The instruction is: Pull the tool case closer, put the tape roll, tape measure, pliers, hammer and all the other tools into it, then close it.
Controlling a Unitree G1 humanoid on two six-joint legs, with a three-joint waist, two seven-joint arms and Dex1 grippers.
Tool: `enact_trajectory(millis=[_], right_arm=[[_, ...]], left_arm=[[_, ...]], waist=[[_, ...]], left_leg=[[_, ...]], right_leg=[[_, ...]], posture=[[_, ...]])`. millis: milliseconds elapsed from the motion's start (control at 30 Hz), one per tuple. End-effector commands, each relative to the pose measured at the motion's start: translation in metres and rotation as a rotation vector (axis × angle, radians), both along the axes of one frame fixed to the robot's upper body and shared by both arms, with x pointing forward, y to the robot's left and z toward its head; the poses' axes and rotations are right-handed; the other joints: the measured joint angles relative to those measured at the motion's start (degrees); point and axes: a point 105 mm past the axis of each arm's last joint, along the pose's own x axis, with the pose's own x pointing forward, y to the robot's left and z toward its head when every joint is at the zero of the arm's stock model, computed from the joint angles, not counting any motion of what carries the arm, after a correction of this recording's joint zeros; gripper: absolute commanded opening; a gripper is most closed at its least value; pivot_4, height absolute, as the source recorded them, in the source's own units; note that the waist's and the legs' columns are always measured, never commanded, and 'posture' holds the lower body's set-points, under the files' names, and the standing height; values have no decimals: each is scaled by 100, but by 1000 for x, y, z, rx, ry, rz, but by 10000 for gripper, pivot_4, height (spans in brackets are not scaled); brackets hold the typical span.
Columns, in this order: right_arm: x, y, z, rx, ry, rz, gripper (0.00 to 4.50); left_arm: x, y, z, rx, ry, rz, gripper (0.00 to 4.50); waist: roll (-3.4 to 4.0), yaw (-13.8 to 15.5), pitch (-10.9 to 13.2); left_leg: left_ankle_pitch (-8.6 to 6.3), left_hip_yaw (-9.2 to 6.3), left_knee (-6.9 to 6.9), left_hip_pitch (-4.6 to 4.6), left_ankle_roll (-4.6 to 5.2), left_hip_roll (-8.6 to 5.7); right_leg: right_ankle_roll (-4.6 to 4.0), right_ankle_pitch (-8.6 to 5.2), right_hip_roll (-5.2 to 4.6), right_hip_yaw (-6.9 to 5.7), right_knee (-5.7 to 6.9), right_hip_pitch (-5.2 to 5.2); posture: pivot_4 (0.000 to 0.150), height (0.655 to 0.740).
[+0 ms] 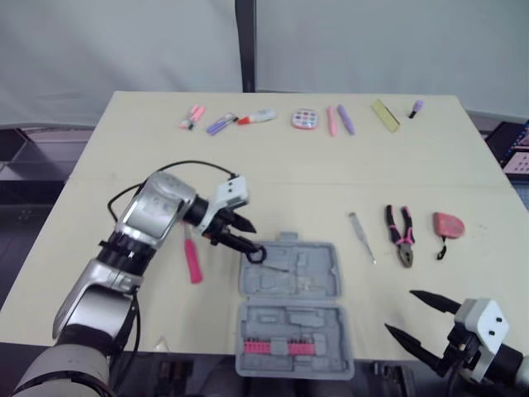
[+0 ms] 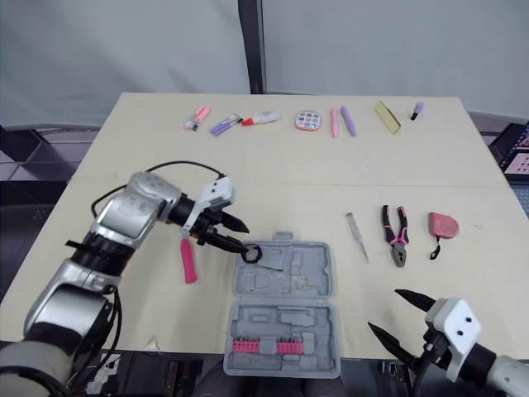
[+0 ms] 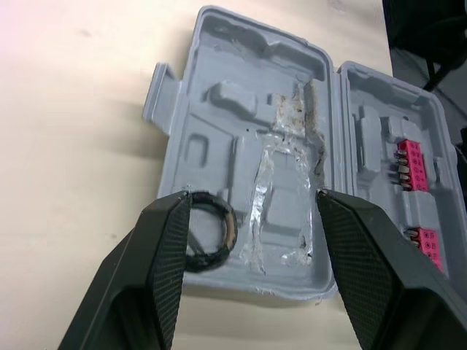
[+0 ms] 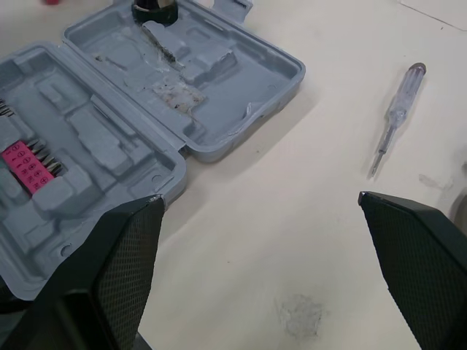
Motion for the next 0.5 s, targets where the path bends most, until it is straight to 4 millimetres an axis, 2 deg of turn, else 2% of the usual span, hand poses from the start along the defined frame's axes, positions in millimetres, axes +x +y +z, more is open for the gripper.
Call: enact_trajectory(millis=[33, 267, 367, 467, 500], right_arm=[[1, 3, 12, 12, -59, 13, 45000], [5, 5, 14, 31, -70, 30, 45000], [6, 5, 15, 33, -73, 39, 45000], [6, 6, 15, 32, -74, 49, 45000], [7, 6, 15, 32, -74, 50, 45000]], left_arm=[[2, 4, 8, -101, -75, 26, 29064], [2, 0, 2, -244, -158, 70, 29064], [1, 1, -4, -237, -179, 67, 21163], [2, 1, -4, -239, -196, 70, 6784], [2, 2, -5, -233, -209, 68, 6784]], waist=[[0, -18, 0], [0, 4, 0], [0, -15, 0], [0, -24, 0], [0, -28, 0]], left_leg=[[0, 0, 1, 0, 0, -1], [0, -7, 3, -1, 0, -5], [0, -6, 2, -1, 0, -4], [0, -6, 3, 0, 0, -5], [0, -6, 3, 0, 0, -5]], right_leg=[[0, 0, 0, 0, 0, 0], [0, 0, -3, 0, 2, 2], [0, 0, -1, -2, 2, 2], [0, 0, 0, -3, 4, 3], [0, 0, 0, -3, 4, 3]], posture=[[1500, 7134], [1500, 7134], [1500, 7134], [1500, 7134], [1500, 7134]])
